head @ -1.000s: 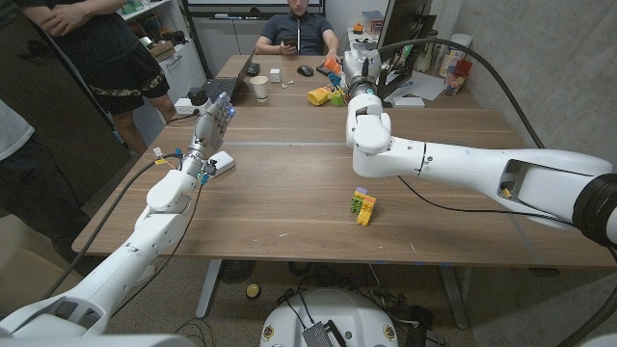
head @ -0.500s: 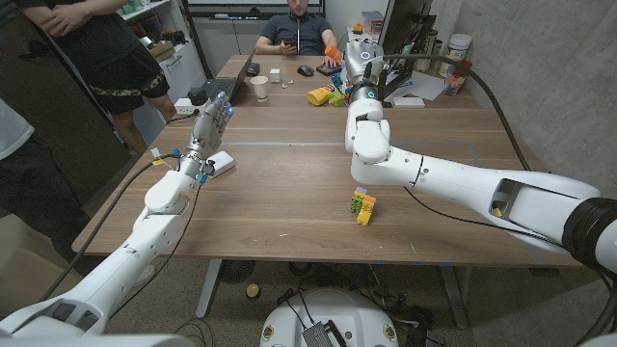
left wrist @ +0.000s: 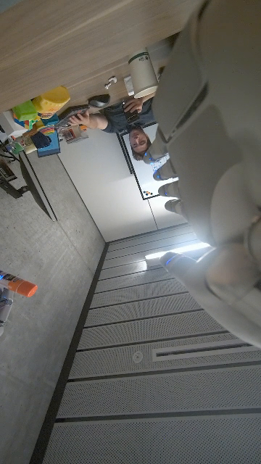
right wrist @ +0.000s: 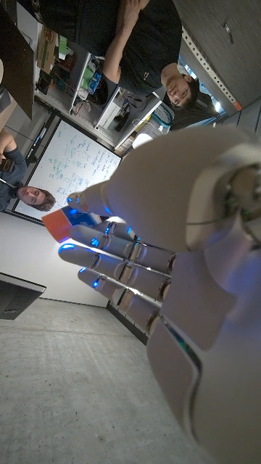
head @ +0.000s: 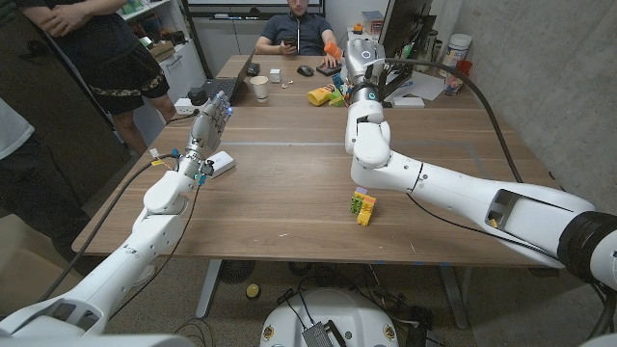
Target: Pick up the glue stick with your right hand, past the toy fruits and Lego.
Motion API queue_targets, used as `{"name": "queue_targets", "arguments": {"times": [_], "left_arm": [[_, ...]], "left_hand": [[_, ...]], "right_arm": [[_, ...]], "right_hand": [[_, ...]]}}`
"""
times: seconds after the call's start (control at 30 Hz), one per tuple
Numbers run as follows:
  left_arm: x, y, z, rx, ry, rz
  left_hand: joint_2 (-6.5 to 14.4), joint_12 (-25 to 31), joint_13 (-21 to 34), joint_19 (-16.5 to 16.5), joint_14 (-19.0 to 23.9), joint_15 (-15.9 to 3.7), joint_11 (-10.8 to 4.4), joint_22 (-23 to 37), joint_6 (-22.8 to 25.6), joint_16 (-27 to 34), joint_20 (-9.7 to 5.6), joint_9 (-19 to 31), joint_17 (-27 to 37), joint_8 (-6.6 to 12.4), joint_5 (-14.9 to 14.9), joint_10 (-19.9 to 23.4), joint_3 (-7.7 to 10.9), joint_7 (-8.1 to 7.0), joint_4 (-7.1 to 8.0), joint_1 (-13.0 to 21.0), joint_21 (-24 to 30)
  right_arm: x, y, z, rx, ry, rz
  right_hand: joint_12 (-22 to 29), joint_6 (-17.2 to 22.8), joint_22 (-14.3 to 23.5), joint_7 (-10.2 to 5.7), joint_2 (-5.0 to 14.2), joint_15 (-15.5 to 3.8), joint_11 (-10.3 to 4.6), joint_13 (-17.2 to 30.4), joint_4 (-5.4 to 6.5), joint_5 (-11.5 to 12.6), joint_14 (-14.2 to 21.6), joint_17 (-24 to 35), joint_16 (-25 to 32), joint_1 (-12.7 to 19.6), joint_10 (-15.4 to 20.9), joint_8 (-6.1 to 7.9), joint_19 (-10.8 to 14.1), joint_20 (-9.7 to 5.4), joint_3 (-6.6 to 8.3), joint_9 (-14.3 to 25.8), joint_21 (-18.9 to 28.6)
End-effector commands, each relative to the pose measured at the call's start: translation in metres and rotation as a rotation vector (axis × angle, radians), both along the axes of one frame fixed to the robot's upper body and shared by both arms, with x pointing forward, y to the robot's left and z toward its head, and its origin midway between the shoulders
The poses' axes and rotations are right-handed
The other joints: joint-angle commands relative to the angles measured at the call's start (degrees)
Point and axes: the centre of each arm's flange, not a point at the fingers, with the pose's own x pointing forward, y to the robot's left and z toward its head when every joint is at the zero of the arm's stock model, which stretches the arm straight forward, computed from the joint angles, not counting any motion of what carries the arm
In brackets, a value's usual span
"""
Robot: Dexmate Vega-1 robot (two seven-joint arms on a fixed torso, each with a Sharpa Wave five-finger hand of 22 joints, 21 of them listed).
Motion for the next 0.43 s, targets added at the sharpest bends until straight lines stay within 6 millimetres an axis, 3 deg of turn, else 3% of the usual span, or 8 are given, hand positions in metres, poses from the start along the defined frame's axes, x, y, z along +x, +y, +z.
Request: {"name": "queue_targets", "arguments": {"times": [0.03, 0.43], "left_arm": [[-0.0011, 0.0018, 0.0011, -0.003, -0.008, -0.001], [-0.0047, 0.0028, -0.0014, -0.005, -0.008, 0.004]], "left_hand": [[0.2, 0.2, 0.1, 0.1, -5.6, 0.04, 0.2, 0.1, -0.7, 0.2, -0.14, 0.2, 0.2, 0.37, 0.1, -3.0, -0.23, 0.0, 0.1, -0.5, 0.2], [0.2, 0.3, 0.1, 0.1, -5.6, 0.05, 0.23, 0.1, -0.6, 0.2, -0.12, 0.2, 0.1, 0.36, 0.1, -2.9, -0.28, 0.02, 0.09, -0.6, 0.2]], "right_arm": [[-0.0016, 0.0004, -0.001, 0.003, -0.001, 0.005], [-0.0028, 0.0003, -0.002, -0.001, 0.005, 0.017]], "right_hand": [[0.4, 5.0, 0.0, -3.22, 2.26, -7.15, -0.71, 0.4, 2.1, -0.1, 0.5, 0.3, -0.4, 2.2, 0.2, 0.54, 0.5, -1.26, 1.77, 6.1, 0.6], [0.4, 5.0, -0.2, -3.33, 2.19, -7.12, -0.8, 0.5, 2.33, -0.4, 0.6, 0.7, -0.8, 2.2, 0.3, 0.54, 0.5, -1.34, 1.81, 6.0, 0.9]]}}
